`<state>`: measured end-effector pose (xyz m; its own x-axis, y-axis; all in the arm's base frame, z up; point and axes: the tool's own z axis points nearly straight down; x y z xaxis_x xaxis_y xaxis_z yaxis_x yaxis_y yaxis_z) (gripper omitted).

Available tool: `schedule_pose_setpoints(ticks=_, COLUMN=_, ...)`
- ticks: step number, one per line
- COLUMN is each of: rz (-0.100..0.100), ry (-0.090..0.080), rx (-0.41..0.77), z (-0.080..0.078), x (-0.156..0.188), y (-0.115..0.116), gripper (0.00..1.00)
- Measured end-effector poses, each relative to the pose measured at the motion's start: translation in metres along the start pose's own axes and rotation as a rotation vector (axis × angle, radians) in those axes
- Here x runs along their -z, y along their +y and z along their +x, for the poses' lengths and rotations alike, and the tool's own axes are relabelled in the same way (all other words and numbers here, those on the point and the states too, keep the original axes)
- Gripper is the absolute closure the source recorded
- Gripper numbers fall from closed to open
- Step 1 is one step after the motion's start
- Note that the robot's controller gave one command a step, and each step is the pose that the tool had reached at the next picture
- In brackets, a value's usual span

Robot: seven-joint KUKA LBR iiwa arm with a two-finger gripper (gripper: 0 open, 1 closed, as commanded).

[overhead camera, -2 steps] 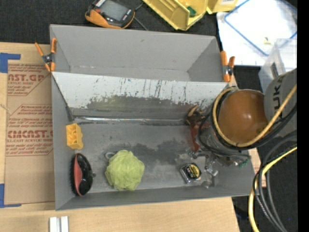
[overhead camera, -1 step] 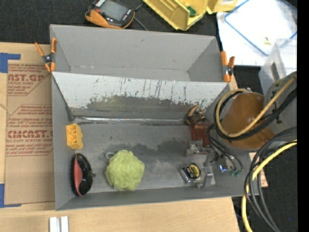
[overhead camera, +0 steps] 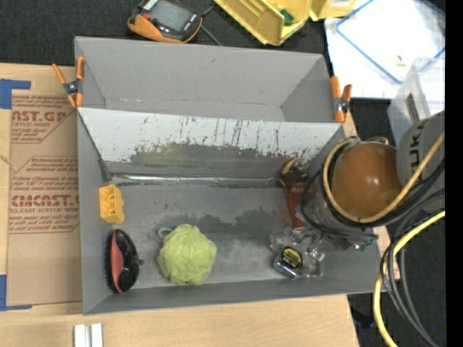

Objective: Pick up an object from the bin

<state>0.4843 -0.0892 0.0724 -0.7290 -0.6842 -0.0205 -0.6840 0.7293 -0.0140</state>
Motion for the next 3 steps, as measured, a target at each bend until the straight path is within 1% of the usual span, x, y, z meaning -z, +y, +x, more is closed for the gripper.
schedule_pose_setpoints(ticks=1, rz=-0.001, ry=0.001, rx=0.006, z=0.0, x=0.0, y=0.0, gripper=1.0)
schedule_pose_setpoints(ticks=2, rz=-0.014, ry=0.011, rx=0.006, z=0.002, x=0.025, y=0.004, gripper=1.0)
schedule_pose_setpoints(ticks=3, rz=-0.012, ry=0.009, rx=0.006, z=0.0, x=0.059, y=0.003, gripper=1.0)
